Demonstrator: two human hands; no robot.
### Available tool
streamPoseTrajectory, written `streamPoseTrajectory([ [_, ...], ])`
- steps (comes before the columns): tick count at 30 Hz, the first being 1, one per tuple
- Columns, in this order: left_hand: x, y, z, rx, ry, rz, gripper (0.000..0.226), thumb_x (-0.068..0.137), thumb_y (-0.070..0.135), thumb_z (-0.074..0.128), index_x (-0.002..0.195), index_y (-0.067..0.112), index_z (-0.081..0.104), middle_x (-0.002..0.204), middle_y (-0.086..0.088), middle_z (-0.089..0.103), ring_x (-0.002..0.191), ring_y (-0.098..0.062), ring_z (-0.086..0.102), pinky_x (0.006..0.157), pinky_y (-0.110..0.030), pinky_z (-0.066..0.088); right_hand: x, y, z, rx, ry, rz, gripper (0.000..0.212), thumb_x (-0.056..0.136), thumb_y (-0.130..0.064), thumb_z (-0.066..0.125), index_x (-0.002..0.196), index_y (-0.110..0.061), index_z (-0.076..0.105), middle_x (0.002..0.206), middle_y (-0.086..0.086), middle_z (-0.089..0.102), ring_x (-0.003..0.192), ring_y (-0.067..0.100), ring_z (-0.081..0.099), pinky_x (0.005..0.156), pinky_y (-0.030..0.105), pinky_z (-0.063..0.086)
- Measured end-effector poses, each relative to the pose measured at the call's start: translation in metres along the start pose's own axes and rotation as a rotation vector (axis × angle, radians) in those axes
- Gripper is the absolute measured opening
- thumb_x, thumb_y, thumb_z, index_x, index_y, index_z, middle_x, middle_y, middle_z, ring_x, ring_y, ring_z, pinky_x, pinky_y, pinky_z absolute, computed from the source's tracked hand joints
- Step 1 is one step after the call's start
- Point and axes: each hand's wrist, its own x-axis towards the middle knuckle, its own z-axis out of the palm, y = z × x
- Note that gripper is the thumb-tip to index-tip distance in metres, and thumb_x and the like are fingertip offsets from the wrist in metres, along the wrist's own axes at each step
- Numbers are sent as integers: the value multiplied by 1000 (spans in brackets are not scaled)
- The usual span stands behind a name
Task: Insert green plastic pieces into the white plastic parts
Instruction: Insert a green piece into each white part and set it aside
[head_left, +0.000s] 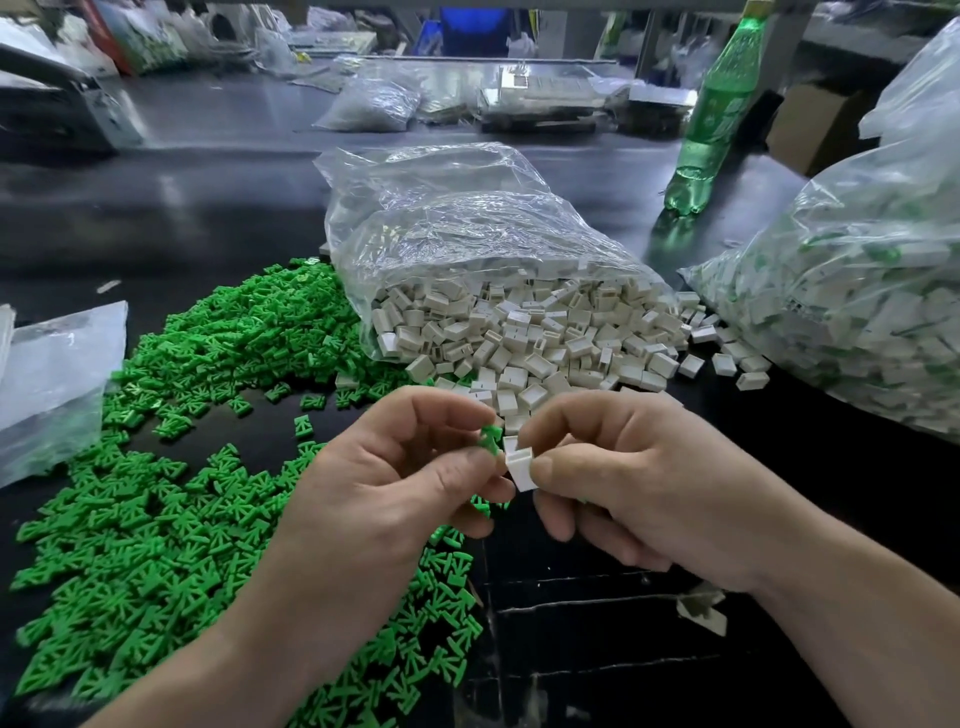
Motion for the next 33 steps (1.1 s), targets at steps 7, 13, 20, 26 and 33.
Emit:
streamPoseTrajectory([
  [7,-2,-3,5,42,-1,60,14,86,17,70,97,26,70,89,-9,74,83,-23,73,65,-26,58,2,-2,4,301,14,30,10,82,-22,69,87,-14,73,69,13,64,35,10,40,34,14,27],
  [13,-3,-1,5,119,57,111,11,87,23,69,95,30,74,84,-3,74,75,-17,72,63,-22,57,6,1,7,454,66,88,11,81,-14,79,91,-14,74,73,11,62,38,9,42,33,14,27],
  [20,-1,-3,1,25,63,42,14,83,25,74,97,24,75,79,-10,72,72,-21,71,61,-23,56,6,1,10,477,57,102,13,80,-23,73,89,-12,71,80,8,65,43,9,43,34,15,29],
  [26,-1,-5,1,56,61,44,9,86,26,72,95,26,75,78,-10,72,72,-20,71,62,-22,56,6,3,11,537,61,117,14,86,-22,75,85,-15,62,74,5,58,42,10,41,34,15,28],
  [33,0,-6,2,72,64,55,12,83,23,68,93,26,74,79,-8,73,71,-18,70,60,-23,55,7,3,18,546,66,62,6,81,-21,68,85,-17,65,76,7,61,42,10,41,36,16,26],
])
